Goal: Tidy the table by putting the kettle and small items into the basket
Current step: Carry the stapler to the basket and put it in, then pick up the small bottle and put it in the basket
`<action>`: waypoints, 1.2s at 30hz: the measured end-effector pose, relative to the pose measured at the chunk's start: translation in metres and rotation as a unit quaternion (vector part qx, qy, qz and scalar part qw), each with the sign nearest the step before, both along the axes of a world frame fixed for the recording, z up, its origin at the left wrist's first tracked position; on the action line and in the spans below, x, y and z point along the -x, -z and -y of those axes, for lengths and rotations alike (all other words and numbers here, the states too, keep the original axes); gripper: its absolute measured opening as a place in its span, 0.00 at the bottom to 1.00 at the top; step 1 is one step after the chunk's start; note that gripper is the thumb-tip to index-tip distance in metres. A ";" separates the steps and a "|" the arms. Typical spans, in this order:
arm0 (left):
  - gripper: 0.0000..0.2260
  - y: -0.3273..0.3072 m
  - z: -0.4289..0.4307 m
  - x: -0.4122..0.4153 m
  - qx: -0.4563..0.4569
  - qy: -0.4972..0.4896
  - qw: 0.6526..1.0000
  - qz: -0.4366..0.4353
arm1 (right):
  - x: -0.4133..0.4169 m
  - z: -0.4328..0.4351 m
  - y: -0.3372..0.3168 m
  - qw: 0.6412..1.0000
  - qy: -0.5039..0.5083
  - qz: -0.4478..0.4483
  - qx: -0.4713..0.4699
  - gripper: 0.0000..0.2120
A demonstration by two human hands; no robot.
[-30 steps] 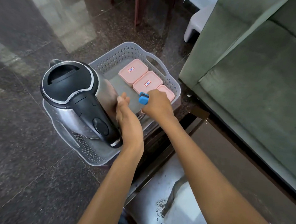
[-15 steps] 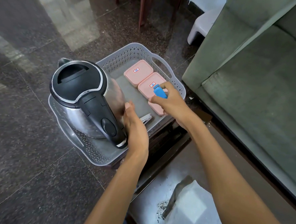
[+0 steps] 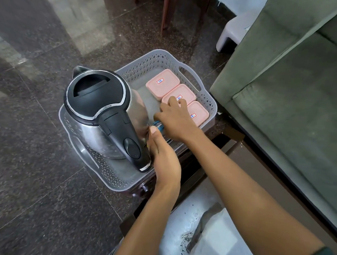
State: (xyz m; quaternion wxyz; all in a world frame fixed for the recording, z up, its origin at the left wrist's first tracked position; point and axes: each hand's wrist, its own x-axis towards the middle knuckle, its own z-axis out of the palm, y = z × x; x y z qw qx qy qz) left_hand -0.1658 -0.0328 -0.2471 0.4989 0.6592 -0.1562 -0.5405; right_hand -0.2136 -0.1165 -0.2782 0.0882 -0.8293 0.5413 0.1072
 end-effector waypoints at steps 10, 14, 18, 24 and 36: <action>0.21 0.006 0.000 0.001 0.012 -0.006 1.000 0.018 | -0.002 -0.005 0.003 1.000 0.000 -0.004 0.015 0.11; 0.21 0.005 -0.003 0.001 0.018 0.007 0.999 0.031 | 0.007 -0.015 -0.007 0.997 0.044 0.036 0.053 0.13; 0.17 0.004 -0.019 0.009 0.089 0.031 0.993 0.076 | 0.044 -0.064 -0.022 0.936 0.217 0.197 0.196 0.11; 0.13 0.009 -0.093 0.056 0.152 0.174 0.971 0.054 | 0.100 -0.195 -0.015 0.789 0.428 0.339 0.282 0.09; 0.15 0.075 -0.280 0.124 0.031 0.612 0.789 0.048 | 0.142 -0.493 0.061 0.673 0.687 0.163 0.222 0.10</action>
